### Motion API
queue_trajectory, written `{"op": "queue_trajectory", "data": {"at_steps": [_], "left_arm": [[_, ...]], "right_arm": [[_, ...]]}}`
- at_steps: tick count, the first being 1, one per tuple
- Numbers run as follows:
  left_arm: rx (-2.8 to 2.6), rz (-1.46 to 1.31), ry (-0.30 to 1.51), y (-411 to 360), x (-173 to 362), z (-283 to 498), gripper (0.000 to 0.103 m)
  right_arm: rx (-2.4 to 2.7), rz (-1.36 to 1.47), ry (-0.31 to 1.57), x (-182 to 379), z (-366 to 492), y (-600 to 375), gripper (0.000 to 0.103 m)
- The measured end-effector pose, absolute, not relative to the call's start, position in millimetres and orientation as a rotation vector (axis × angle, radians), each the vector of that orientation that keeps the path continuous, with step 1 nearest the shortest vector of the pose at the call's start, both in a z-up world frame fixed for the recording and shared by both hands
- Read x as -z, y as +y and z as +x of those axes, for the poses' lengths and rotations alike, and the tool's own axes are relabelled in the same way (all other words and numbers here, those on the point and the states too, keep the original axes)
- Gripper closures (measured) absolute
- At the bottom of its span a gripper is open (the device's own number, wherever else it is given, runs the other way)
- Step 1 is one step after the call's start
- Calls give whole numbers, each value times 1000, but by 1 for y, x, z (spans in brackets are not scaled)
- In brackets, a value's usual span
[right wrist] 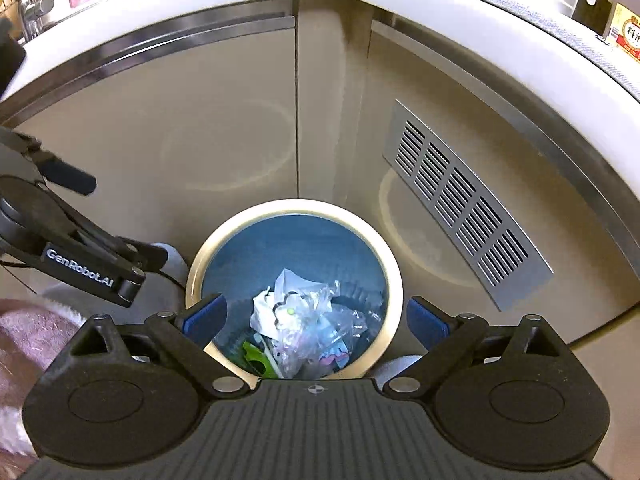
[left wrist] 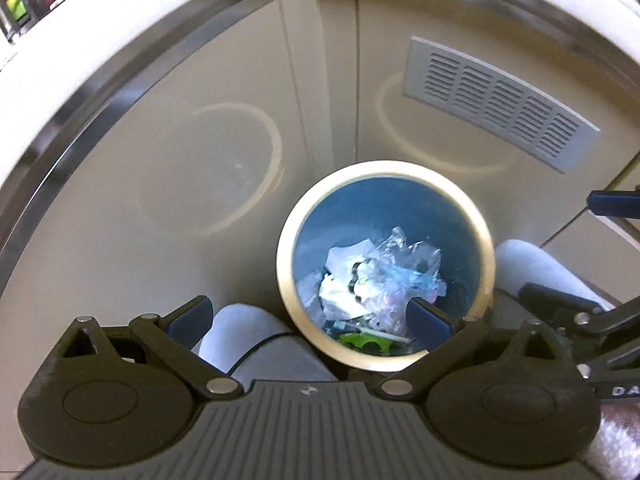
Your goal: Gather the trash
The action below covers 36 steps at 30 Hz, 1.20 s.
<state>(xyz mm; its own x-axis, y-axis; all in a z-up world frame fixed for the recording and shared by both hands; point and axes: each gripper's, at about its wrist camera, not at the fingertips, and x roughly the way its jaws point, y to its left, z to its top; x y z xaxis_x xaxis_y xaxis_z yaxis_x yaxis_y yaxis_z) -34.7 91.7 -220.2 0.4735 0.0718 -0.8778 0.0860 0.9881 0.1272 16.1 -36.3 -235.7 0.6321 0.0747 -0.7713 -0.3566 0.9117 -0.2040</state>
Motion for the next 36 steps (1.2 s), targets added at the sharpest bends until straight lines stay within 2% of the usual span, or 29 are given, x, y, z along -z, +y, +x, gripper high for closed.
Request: {"op": "queue_trajectory", "data": {"at_steps": [10,15,21,28,36], "left_arm": [[34,80,1051,105,203,-37,0],[-10,150,1031,101,198,-36,0],[-104,93,1018,105,200,-37,0],[-117,193,997,106,200,-33,0],[-59,168,1081,101,215,-30,0]], "right_arm": [[-215,-379,832,236,9,-37,4],[-209,-385,831,236,8,-36,4],[-202,-391,840,238,11,-35,3],[-202,-394,855,241,15,-34,3],[-197,-398,866,245,16,-34,3]]}}
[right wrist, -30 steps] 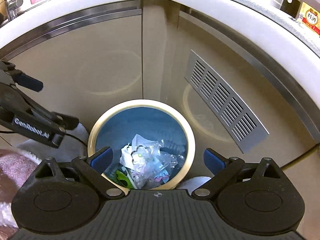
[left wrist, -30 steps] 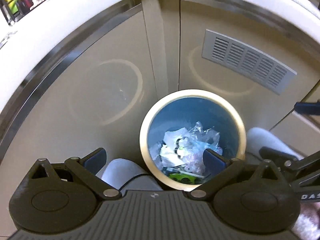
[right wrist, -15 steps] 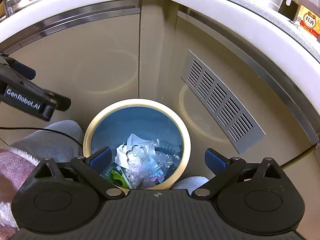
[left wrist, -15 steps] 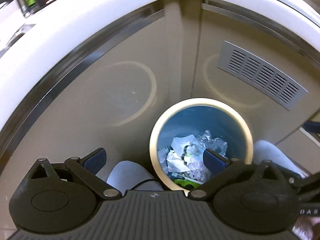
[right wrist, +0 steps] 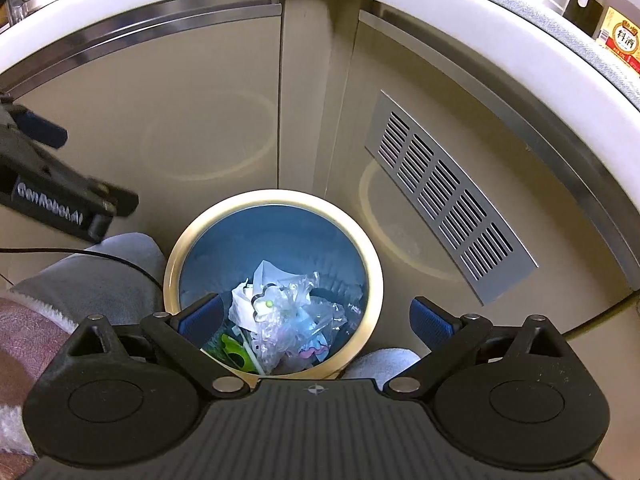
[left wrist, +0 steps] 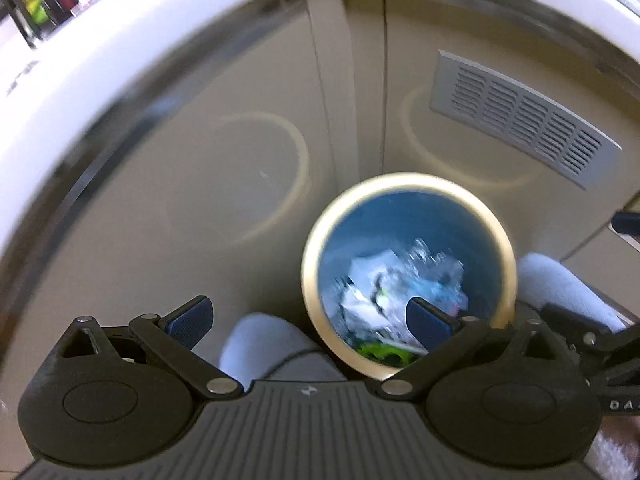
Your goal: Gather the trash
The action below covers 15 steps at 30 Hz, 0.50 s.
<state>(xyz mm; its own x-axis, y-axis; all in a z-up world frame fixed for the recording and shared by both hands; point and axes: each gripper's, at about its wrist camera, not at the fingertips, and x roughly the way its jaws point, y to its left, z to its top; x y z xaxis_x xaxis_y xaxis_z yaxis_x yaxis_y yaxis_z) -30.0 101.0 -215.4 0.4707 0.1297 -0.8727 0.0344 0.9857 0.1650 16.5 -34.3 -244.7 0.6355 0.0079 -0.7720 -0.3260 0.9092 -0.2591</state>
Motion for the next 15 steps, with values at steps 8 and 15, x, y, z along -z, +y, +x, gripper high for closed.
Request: {"op": "queue_trajectory", "data": {"at_steps": [8,15], "left_arm": [[-4,136,1178,99,241,-28,0],[13,126,1242,98,257,-26,0]], "right_arm": [[-191,-402,903,252,23,-33,3],[-191,-410,937,259,30,-32,3]]}}
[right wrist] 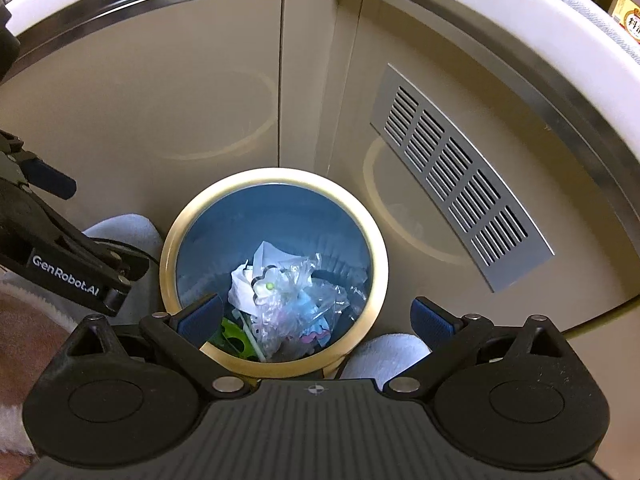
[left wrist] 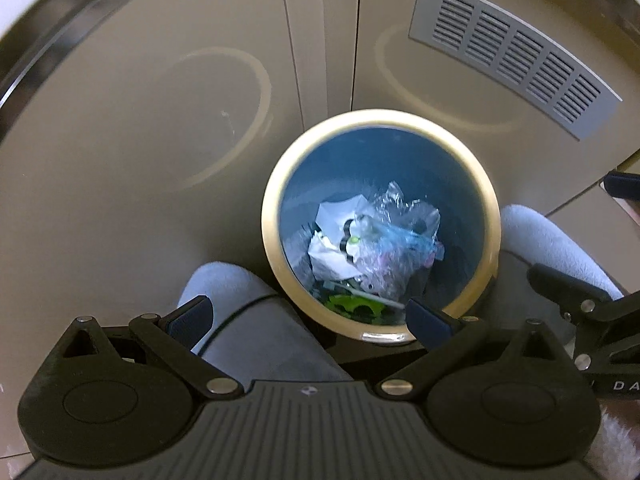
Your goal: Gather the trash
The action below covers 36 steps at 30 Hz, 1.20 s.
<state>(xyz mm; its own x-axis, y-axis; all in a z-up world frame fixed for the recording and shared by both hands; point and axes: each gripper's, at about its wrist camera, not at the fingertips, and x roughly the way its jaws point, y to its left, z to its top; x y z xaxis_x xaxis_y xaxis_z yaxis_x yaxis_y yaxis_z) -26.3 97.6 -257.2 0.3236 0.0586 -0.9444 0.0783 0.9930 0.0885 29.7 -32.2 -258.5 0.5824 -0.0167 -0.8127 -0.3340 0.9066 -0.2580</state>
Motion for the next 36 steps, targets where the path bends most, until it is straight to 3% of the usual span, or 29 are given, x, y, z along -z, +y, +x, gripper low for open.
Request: {"op": "queue_trajectory", "data": {"at_steps": [36], "left_arm": [[16,157,1230,102,253,-28,0]], "right_arm": [[-189,-415,960,266,33,-29,3]]}}
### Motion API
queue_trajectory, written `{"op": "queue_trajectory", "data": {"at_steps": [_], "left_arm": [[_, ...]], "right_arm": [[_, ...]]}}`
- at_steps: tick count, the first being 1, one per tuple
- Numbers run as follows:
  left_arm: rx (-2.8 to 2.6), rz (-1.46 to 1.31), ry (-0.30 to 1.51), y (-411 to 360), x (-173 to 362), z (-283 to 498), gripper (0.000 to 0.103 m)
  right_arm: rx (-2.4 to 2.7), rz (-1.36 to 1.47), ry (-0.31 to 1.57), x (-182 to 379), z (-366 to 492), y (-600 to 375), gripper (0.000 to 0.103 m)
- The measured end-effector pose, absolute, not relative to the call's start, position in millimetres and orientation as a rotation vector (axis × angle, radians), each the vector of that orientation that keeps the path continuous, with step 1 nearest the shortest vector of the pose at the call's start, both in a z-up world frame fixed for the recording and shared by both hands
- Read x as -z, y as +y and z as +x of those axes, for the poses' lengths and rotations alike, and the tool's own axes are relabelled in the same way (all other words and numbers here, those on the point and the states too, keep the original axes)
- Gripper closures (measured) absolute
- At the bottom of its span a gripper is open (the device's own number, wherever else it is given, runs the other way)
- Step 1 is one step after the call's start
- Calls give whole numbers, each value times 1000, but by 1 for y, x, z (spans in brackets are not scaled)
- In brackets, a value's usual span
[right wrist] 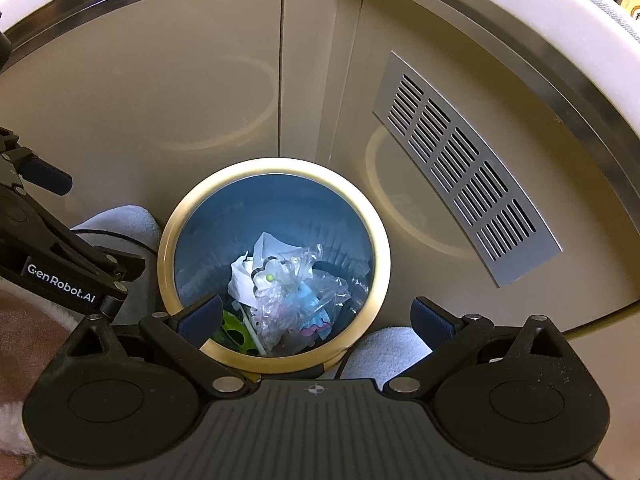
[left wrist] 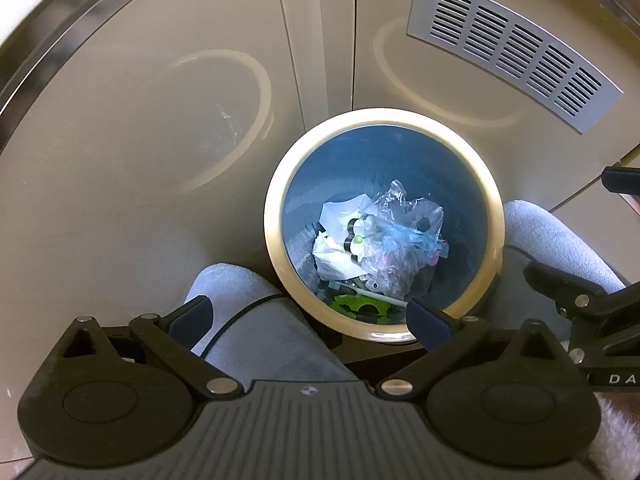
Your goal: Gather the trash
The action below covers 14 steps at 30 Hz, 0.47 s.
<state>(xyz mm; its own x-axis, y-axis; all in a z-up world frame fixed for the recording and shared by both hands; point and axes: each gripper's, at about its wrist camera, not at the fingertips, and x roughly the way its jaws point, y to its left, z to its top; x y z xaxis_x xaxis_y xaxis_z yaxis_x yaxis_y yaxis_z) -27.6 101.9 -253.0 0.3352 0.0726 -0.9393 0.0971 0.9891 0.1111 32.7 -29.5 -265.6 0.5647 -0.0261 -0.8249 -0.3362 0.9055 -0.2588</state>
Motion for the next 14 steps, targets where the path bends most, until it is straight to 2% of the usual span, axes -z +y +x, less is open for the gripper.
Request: {"op": "queue_trajectory", "data": {"at_steps": [14], "left_arm": [[15,158,1217,105,246,-27,0]], "right_arm": [[-186,-418,946,263,28,-27,3]]}}
